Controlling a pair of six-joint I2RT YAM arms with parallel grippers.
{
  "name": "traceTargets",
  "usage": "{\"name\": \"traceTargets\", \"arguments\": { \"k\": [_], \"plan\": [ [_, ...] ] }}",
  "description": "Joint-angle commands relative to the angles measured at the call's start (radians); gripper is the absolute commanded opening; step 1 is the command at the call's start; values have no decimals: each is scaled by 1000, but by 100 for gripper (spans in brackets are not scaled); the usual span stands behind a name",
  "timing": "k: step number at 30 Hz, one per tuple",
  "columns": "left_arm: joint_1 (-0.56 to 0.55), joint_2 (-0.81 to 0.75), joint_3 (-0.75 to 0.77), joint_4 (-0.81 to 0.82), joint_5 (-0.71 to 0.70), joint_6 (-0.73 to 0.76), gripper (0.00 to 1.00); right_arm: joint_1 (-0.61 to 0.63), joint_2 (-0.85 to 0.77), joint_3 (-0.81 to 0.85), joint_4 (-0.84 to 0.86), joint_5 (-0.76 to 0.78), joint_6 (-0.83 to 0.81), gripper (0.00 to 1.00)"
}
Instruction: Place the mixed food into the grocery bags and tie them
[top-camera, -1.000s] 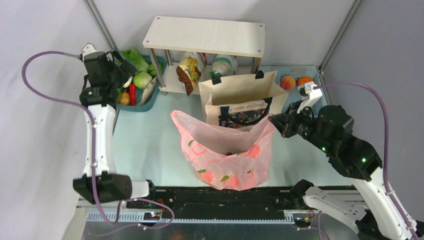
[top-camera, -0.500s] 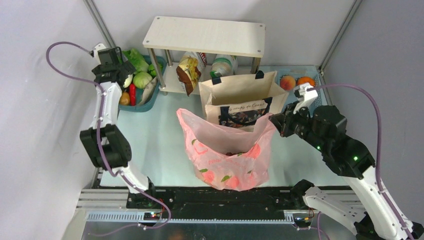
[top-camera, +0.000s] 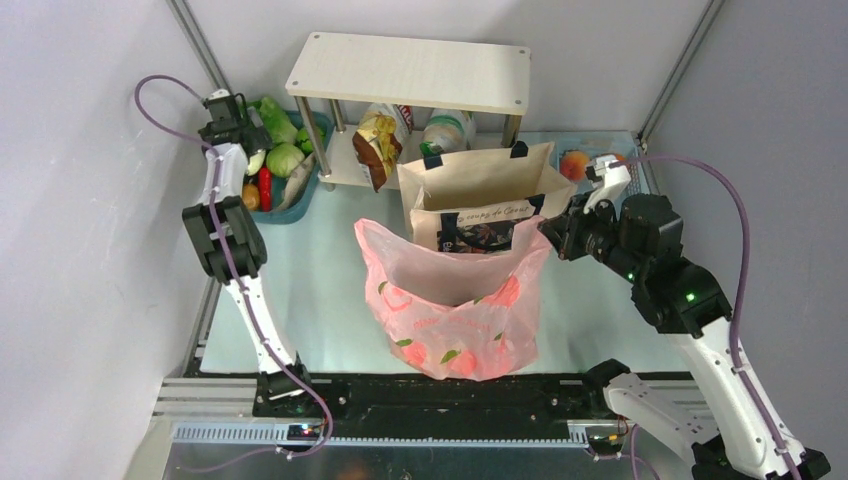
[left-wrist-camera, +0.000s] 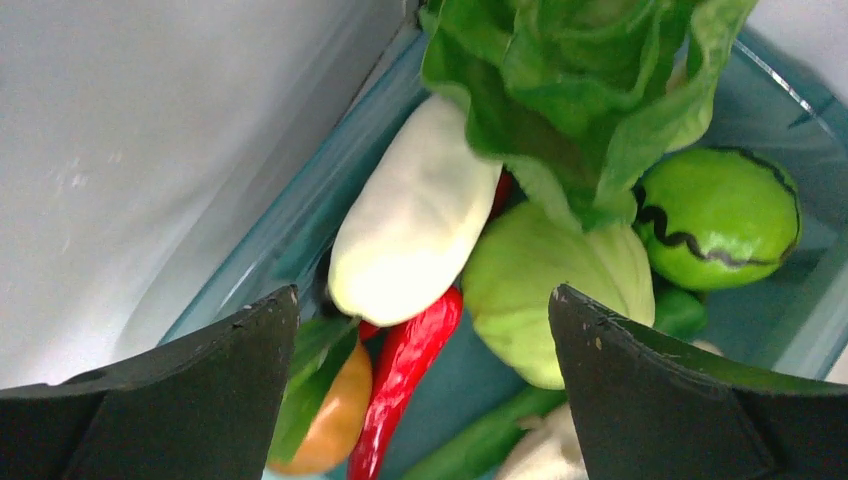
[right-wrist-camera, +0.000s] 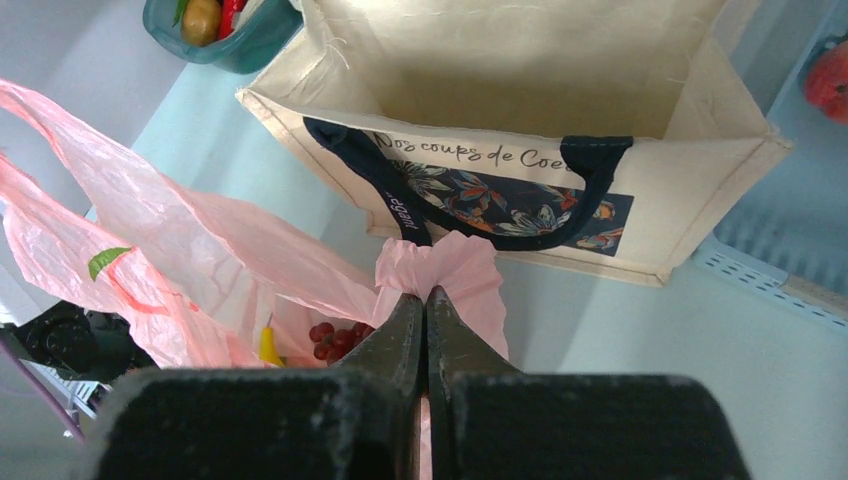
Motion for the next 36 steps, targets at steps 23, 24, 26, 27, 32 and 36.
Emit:
{"name": "traceTargets", "arguments": {
  "k": [23, 24, 26, 27, 32, 36],
  "plan": [
    [101, 324, 332, -94, 414, -162, 85, -73, 24, -14, 58, -138, -12, 0],
    [101, 329, 334, -98, 415, -169, 85, -73, 22, -15, 58, -140, -12, 0],
    [100, 330, 332, -103, 426, -172, 85, -73, 17, -16, 57, -140, -11, 0],
    [100, 330, 331, -103, 437, -171, 82, -74, 12, -16, 57, -139, -12, 0],
    [95, 328, 301, -103, 513, -163, 69, -75, 10, -20, 59, -137, -14, 0],
    [67, 286, 251, -106, 473, -112, 72, -77, 14, -20, 60, -144, -14, 0]
  ]
}}
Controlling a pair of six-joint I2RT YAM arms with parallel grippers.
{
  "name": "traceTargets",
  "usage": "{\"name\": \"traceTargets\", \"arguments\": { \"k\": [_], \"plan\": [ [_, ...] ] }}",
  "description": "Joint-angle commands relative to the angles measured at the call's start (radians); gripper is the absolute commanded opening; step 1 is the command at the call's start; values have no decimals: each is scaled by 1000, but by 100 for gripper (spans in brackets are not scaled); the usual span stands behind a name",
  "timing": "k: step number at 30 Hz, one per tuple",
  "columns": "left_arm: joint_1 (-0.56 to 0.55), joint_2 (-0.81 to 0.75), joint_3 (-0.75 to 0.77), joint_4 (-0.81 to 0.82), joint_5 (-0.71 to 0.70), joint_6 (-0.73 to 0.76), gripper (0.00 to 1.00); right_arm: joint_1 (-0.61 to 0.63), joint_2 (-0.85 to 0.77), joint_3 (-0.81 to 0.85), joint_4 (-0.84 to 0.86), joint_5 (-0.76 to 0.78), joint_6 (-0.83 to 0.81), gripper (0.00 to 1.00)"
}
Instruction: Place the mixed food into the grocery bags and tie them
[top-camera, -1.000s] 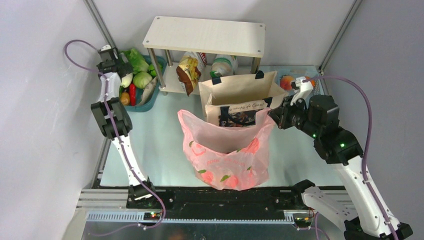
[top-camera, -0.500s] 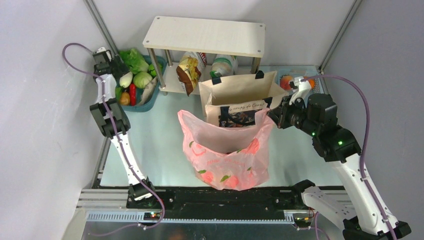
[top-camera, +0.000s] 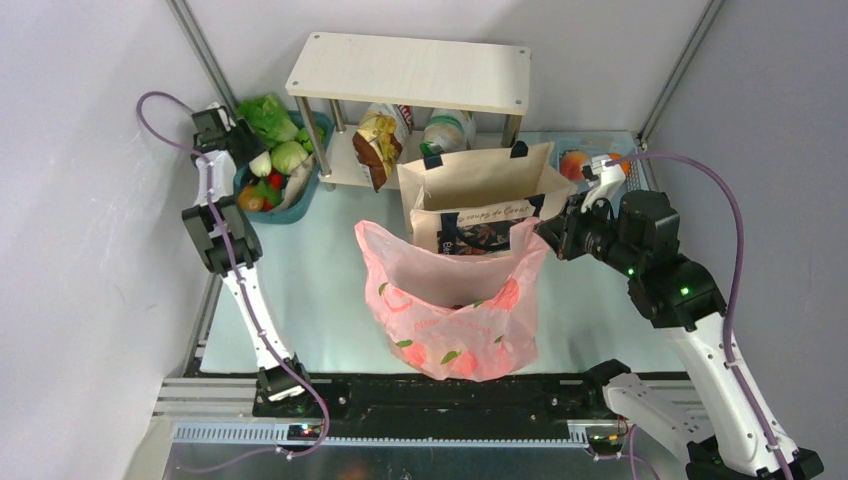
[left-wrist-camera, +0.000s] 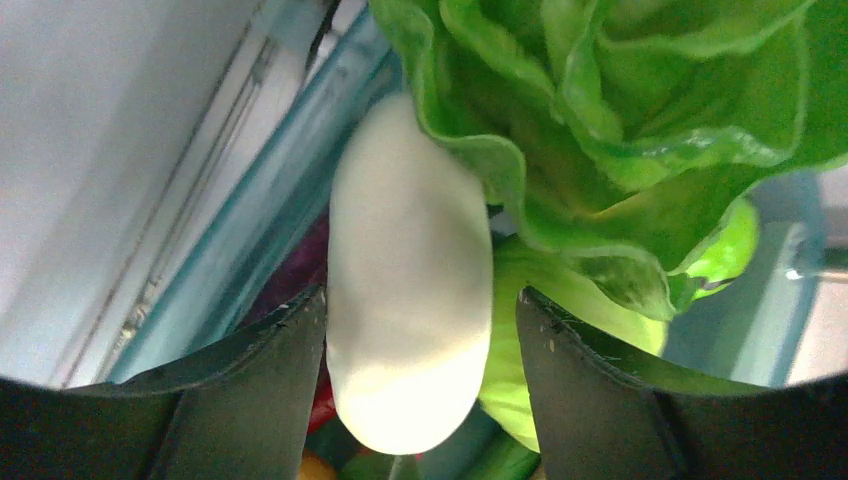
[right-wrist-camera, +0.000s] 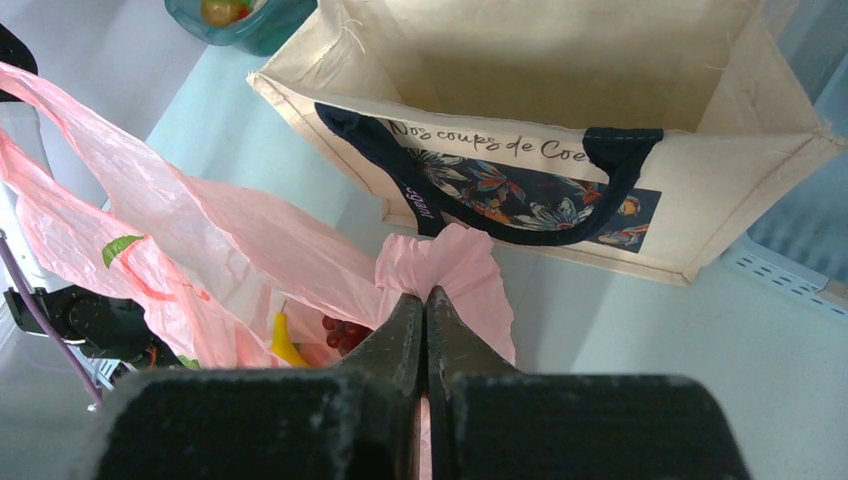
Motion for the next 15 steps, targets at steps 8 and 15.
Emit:
{"name": "traceTargets", "arguments": {
  "k": [8, 15],
  "plan": [
    [-79, -36, -81, -115, -59, 34, 67, -7, -26, 2, 39, -32, -10, 0],
    [-84, -84, -81, -114, -135, 42, 34, -9, -26, 2, 40, -36, -7, 0]
  ]
}}
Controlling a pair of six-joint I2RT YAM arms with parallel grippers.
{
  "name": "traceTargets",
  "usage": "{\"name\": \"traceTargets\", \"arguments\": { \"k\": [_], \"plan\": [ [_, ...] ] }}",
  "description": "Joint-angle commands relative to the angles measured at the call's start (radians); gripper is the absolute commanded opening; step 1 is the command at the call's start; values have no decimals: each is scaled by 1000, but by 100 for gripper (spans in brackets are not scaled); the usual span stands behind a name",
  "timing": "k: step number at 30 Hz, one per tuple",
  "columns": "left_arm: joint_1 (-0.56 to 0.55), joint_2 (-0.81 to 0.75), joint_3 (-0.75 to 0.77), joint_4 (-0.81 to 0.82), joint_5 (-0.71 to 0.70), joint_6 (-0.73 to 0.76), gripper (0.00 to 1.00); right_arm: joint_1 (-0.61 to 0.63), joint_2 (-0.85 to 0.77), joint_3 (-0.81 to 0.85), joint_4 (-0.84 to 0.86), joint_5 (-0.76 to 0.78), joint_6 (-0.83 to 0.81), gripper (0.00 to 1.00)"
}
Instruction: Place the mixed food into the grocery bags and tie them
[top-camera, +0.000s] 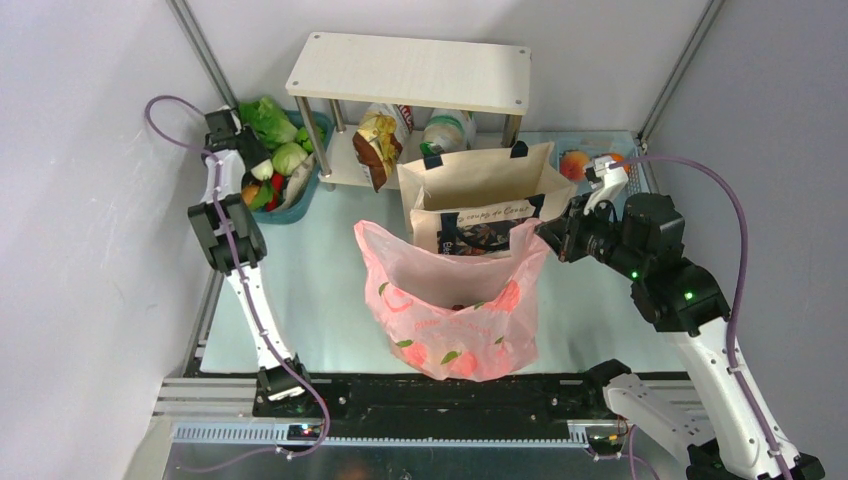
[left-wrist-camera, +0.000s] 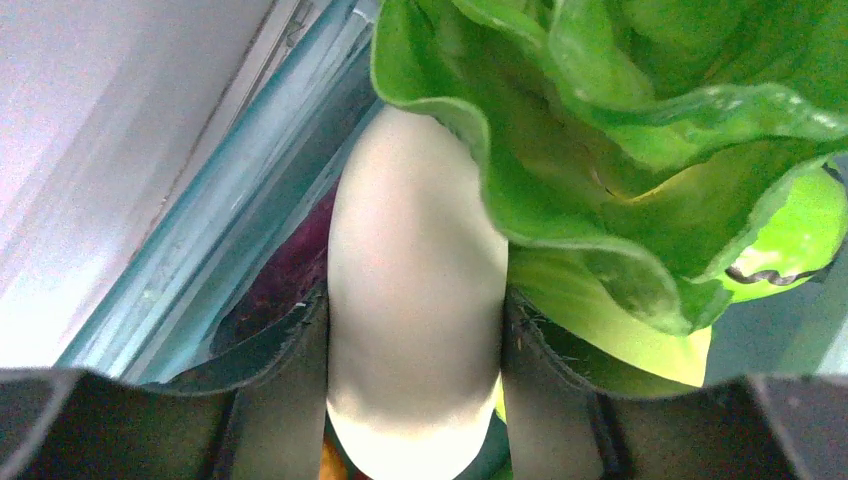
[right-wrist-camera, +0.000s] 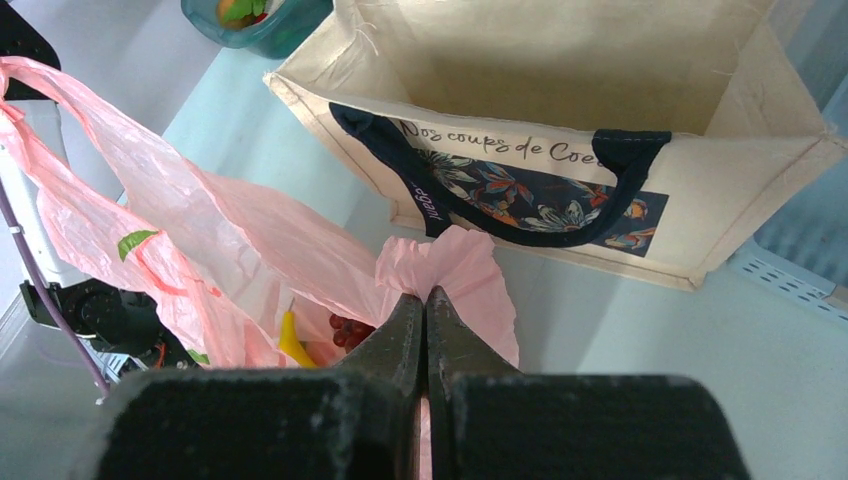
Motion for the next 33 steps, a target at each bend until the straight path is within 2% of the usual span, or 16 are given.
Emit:
{"name": "traceTargets", "arguments": {
  "k": [1, 10, 16, 21, 26, 28, 33],
  "plan": [
    [-46, -86, -28, -91, -18, 13, 33, -5, -7, 5, 40, -16, -7, 0],
    [-106, -313, -126, -90, -38, -9, 31, -7, -12, 5, 43, -3, -1, 0],
    [-185, -539, -341, -85, -88, -35, 29, -7, -17, 6, 39, 9, 4, 0],
    [-215, -822, -630, -3, -95, -95, 27, -9, -11, 6, 49, -11, 17, 0],
    [-261, -1114, -824, 43, -74, -67, 28, -9, -11, 5, 45, -26, 16, 0],
    [-289, -1289, -898, 65, -26, -49, 28, -9, -8, 5, 35, -26, 9, 0],
    [-412, -1572, -1064, 168, 101, 2, 23, -9, -2, 2, 32, -36, 0, 0]
  ]
}}
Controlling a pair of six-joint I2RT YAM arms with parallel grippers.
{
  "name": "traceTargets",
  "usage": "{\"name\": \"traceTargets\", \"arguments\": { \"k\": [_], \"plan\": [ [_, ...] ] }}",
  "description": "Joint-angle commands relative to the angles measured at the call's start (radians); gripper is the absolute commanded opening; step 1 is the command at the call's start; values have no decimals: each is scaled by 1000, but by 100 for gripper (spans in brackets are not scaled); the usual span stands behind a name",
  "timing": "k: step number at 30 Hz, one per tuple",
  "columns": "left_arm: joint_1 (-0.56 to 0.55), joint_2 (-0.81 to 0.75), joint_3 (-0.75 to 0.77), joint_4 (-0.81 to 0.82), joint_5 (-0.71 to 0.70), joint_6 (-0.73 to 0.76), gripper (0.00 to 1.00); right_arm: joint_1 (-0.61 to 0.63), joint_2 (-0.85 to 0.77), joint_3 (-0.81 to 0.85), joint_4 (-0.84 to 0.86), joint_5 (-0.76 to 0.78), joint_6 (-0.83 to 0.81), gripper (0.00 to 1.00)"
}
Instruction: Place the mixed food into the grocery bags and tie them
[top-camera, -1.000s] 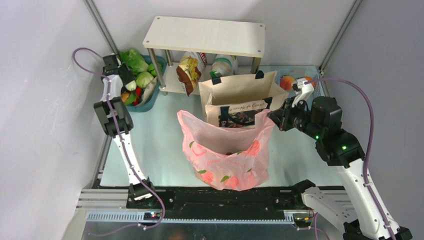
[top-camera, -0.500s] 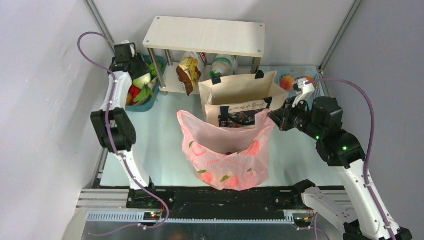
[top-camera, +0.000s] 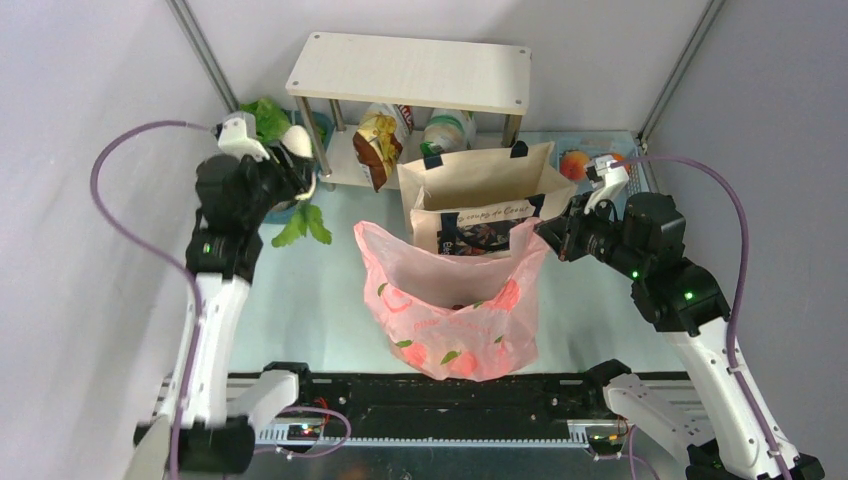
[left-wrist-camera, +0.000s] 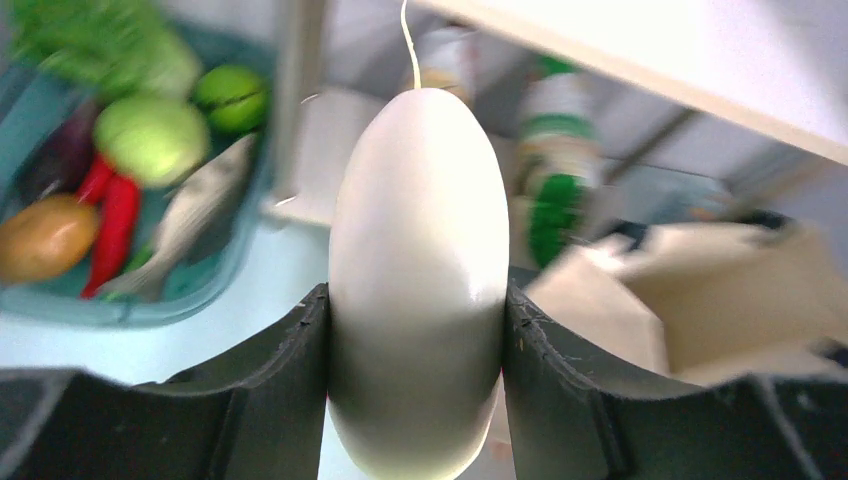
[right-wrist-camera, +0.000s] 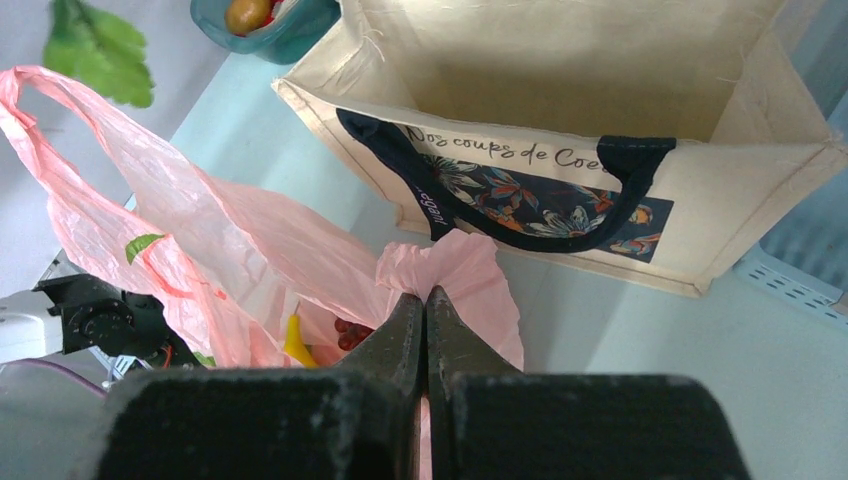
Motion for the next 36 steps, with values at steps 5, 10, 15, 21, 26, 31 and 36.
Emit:
{"name": "traceTargets", "arguments": {
  "k": [5, 10, 15, 21, 26, 31, 36],
  "plan": [
    [-230, -428, -218, 445, 232, -47, 21, -5, -3, 1, 19, -41, -13, 0],
    [-435, -476, -296, 694, 238, -97, 18, -5, -16, 1, 21, -41, -16, 0],
    [-699, -399, -273, 767, 191, 65, 17, -6, -33, 0, 22, -44, -18, 0],
    [-938, -266, -257, 805, 161, 271, 17, -5, -42, 0, 20, -51, -16, 0],
    [-972, -140, -273, 831, 221, 353, 17, -5, -48, 1, 22, -59, -15, 0],
    [-988, -109, -361, 849, 284, 448, 19, -5, -61, 1, 20, -66, -16, 0],
    [-1001, -108, -465, 881, 318, 471, 19, -5, -71, 0, 18, -65, -16, 0]
  ]
}}
